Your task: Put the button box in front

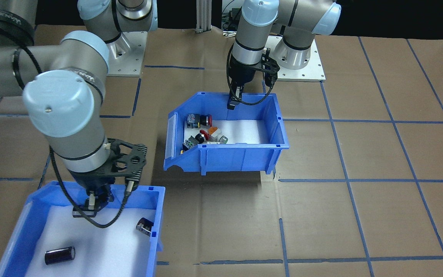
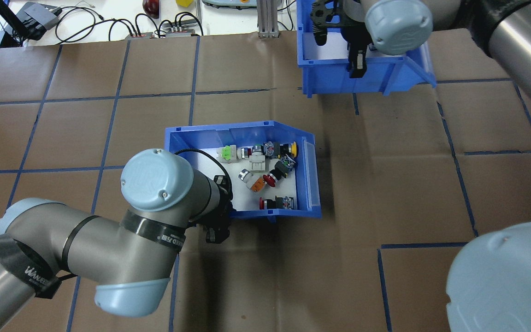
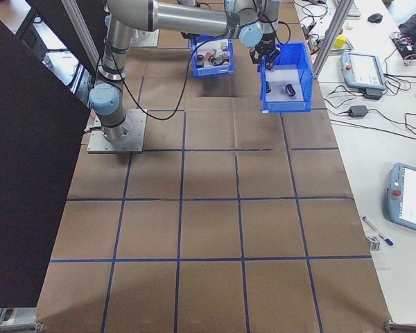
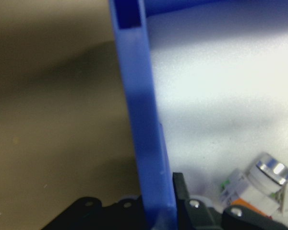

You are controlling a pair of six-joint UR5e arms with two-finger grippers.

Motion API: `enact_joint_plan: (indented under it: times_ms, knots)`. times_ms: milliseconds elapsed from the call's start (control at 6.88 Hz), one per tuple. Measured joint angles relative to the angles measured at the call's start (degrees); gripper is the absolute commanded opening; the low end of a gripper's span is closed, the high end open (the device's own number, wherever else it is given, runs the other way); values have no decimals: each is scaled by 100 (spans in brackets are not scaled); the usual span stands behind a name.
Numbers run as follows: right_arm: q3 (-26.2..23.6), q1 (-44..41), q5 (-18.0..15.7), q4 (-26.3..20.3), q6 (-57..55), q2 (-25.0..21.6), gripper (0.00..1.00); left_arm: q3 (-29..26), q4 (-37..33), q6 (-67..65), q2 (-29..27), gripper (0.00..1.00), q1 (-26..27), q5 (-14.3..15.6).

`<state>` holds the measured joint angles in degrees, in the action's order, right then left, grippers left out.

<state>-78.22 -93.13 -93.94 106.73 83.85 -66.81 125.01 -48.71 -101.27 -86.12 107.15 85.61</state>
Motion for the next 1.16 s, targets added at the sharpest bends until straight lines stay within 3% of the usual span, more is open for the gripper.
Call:
enact_joint_plan:
  times_ms: [291, 727, 873, 1164]
  knots:
    - [-716, 761, 47, 53, 633, -544, 8, -1194, 61, 42, -1217, 0, -99, -29]
    - [-1767, 1400, 177, 99, 1284, -1294, 8, -3169, 84, 14, -3052, 1, 181, -52]
    - [-2048, 1445, 185, 108, 1346, -1514, 8, -3520, 58, -18, -3339, 1, 268, -31]
    - [-2637, 1521, 191, 242, 1620, -1966, 8, -3727, -11, -36, -3475, 2, 319, -22]
